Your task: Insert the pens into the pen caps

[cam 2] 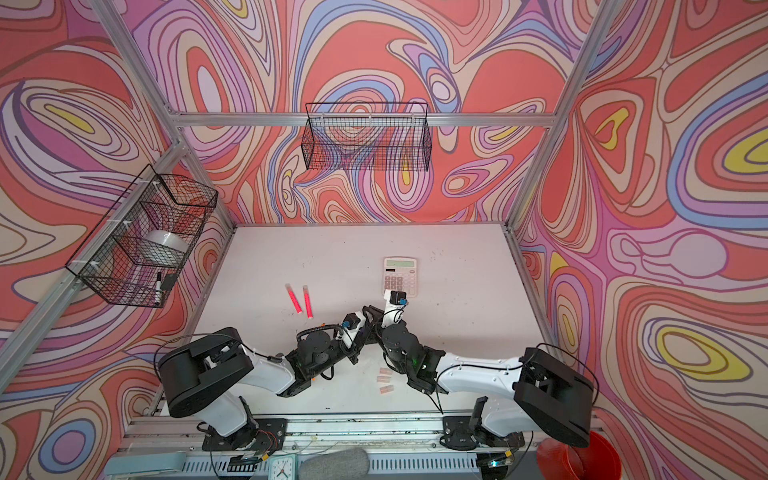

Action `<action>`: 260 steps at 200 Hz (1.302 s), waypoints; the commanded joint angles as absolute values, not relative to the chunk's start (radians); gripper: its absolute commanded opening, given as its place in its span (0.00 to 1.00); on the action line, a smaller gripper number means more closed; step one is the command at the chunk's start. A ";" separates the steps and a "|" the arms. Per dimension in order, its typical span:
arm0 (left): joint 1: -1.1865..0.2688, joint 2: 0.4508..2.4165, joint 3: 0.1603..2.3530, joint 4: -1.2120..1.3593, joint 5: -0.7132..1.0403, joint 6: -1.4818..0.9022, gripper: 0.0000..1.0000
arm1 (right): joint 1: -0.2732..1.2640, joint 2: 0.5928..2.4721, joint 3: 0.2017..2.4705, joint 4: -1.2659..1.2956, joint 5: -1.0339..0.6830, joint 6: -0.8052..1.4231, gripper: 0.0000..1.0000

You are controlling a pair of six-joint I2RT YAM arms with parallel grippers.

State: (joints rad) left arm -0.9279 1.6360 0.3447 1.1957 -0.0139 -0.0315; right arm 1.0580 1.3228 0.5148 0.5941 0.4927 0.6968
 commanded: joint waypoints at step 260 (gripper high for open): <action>-0.756 1.455 0.398 1.369 0.027 -0.188 0.00 | 1.169 1.296 0.482 0.338 0.399 0.632 0.00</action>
